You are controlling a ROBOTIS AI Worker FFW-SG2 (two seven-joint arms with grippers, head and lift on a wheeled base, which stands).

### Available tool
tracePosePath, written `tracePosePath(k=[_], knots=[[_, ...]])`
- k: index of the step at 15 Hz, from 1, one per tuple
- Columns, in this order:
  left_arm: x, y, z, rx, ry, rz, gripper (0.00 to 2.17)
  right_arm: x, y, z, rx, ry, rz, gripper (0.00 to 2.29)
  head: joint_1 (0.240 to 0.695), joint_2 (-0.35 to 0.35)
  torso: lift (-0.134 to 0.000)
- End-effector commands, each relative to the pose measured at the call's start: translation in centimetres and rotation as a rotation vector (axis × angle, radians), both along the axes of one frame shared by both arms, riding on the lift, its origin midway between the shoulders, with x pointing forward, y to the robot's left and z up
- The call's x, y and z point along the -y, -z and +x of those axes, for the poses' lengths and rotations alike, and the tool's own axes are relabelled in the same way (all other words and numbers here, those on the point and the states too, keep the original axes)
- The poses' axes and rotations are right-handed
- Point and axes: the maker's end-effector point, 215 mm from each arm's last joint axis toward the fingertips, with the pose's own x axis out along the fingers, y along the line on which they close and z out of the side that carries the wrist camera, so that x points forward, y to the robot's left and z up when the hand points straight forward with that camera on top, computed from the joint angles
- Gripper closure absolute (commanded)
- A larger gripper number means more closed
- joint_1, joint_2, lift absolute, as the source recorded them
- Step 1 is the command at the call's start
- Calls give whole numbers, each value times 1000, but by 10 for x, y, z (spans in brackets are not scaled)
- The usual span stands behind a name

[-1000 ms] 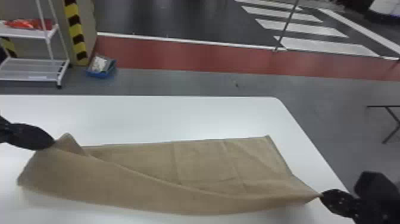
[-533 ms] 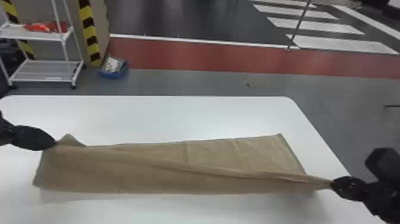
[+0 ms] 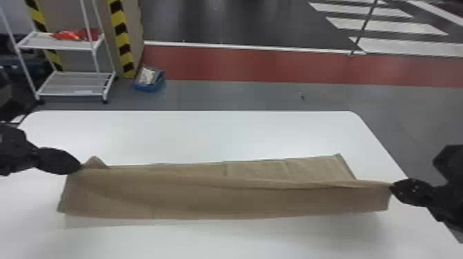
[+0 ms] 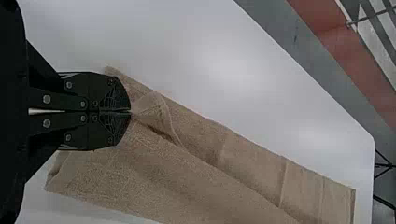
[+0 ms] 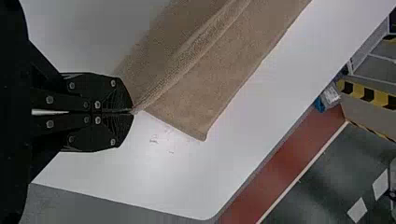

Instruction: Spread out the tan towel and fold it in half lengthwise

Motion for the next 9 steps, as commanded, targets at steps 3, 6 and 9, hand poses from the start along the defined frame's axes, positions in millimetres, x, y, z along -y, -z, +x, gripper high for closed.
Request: tracePosePath(k=[3, 6, 9], knots=[[-4, 4, 0, 4, 0, 7, 1352, 8, -1, 34, 47, 85, 56, 1416, 695, -122, -128], [-12, 7, 2, 6, -24, 11, 1352, -11, 16, 57, -1, 58, 74, 1416, 695, -119, -128], [-25, 12, 5, 24, -77, 9, 1352, -28, 34, 80, -59, 32, 87, 1416, 695, -82, -128]])
